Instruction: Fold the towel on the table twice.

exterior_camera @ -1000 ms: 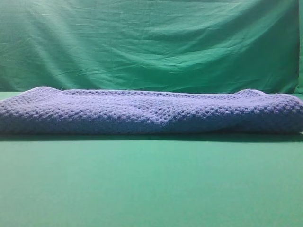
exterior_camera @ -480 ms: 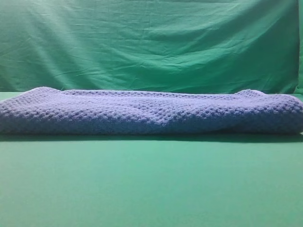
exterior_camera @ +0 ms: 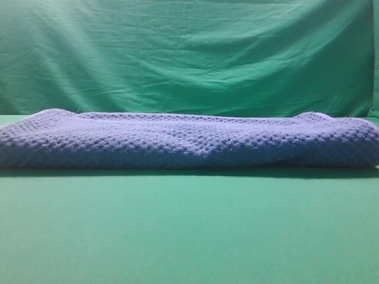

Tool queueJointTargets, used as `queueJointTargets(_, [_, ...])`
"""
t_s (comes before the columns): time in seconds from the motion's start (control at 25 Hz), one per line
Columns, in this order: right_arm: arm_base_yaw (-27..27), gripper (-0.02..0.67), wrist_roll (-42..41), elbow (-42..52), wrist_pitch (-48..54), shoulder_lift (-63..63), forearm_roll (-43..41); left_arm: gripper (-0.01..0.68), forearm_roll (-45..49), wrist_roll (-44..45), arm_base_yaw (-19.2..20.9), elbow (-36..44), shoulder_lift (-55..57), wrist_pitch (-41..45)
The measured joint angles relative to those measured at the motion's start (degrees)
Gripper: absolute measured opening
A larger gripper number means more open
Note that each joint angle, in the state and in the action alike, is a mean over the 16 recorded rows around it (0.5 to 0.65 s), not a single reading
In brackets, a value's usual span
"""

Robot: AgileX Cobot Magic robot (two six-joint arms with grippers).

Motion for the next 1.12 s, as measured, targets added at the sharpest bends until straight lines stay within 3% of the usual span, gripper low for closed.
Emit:
queueJointTargets(0.56, [0.00,0.000,-2.87,14.78,-8.63,-7.05,2.48,0.000,3.58,-0.06,0.00,17.66,-6.76,-10.70])
queueJointTargets(1.12, [0.00,0.000,-2.99,21.69,-13.49,-7.21,2.69,0.000,0.79,-0.06,0.00,21.65,-6.79,-16.19])
